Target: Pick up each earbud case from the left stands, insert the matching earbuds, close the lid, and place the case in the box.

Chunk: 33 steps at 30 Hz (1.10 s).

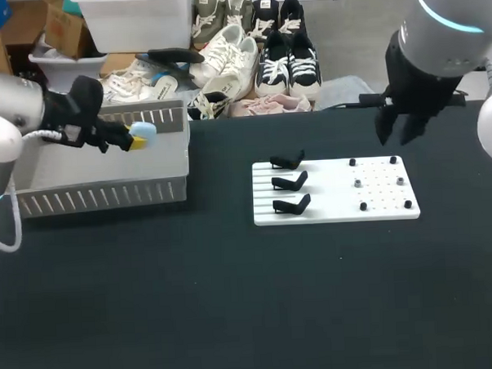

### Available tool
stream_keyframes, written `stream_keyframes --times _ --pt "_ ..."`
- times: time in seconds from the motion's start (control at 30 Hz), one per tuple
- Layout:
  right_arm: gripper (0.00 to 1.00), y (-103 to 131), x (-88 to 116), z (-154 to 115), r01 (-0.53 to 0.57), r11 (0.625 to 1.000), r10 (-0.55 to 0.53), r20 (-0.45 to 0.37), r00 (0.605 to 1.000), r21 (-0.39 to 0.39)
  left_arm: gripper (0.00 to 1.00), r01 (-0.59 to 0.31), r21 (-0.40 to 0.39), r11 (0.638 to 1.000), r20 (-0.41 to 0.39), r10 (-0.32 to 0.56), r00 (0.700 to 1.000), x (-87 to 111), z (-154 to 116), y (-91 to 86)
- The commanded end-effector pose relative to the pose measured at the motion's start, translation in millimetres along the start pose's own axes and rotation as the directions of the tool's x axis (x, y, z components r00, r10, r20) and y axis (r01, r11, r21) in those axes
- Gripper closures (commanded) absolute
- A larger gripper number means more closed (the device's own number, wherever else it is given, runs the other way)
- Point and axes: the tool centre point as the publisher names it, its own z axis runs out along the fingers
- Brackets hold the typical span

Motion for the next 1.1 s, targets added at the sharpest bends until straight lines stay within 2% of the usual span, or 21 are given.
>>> stream_keyframes --times 0.03,0.07,0.13,0.17,0.2,0.33,0.53,0.6,0.77,0.93,1.1 --pt "0.73 -4.1 5.8 -2.7 -0.005 1.0 0.005 0.013 1.0 0.0 1.0 0.013 0.108 0.994 -0.098 -0.002 0.995 0.6 13.5 4.6" --pt "0.73 -4.5 5.9 -2.6 -0.006 1.0 0.006 0.013 1.0 0.0 0.99 0.016 0.117 0.993 -0.109 -0.003 0.994 1.9 14.4 3.1" --pt "0.73 -5.0 6.0 -2.3 -0.009 1.0 0.009 0.013 1.0 0.001 0.54 0.018 0.131 0.991 -0.112 -0.003 0.994 2.8 14.6 0.6" --pt "0.73 -5.2 5.9 -2.2 -0.009 1.0 0.009 0.012 1.0 0.001 0.11 0.02 0.132 0.991 -0.117 -0.005 0.993 2.9 14.5 -0.4" --pt "0.73 -5.5 5.7 -2.0 -0.009 1.0 0.009 0.012 1.0 0.001 0.0 0.02 0.134 0.991 -0.112 -0.005 0.994 2.9 14.3 -1.0" --pt "0.73 -5.4 2.5 -1.9 -0.005 1.0 0.005 0.015 1.0 -0.002 0.0 -0.003 0.139 0.99 -0.095 0.016 0.995 -2.6 7.1 -4.8" --pt "0.71 -8.4 -6.7 -13.0 0.001 1.0 -0.001 0.065 0.998 -0.006 0.0 -0.085 0.048 0.995 0.01 0.084 0.996 -24.0 -29.1 -11.9" --pt "0.71 -11.8 -10.2 -16.7 -0.002 1.0 0.002 0.082 0.997 -0.006 0.0 -0.108 0.032 0.994 0.019 0.107 0.994 -31.0 -38.2 -18.2" --pt "0.71 -26.4 -19.4 -22.2 -0.015 1.0 0.015 0.121 0.993 -0.004 0.0 -0.132 -0.016 0.991 0.112 0.133 0.985 -41.4 -52.4 -47.9" --pt "0.69 -49.6 -28.5 -24.9 -0.034 0.999 0.039 0.161 0.986 -0.036 0.0 -0.126 0.005 0.992 0.143 0.124 0.982 -41.6 -43.3 -85.1" --pt "0.59 -74.4 -30.2 -18.2 -0.058 0.994 0.073 0.18 0.981 -0.091 0.0 -0.094 0.02 0.995 0.185 0.088 0.979 -38.3 -31.3 -121.7"
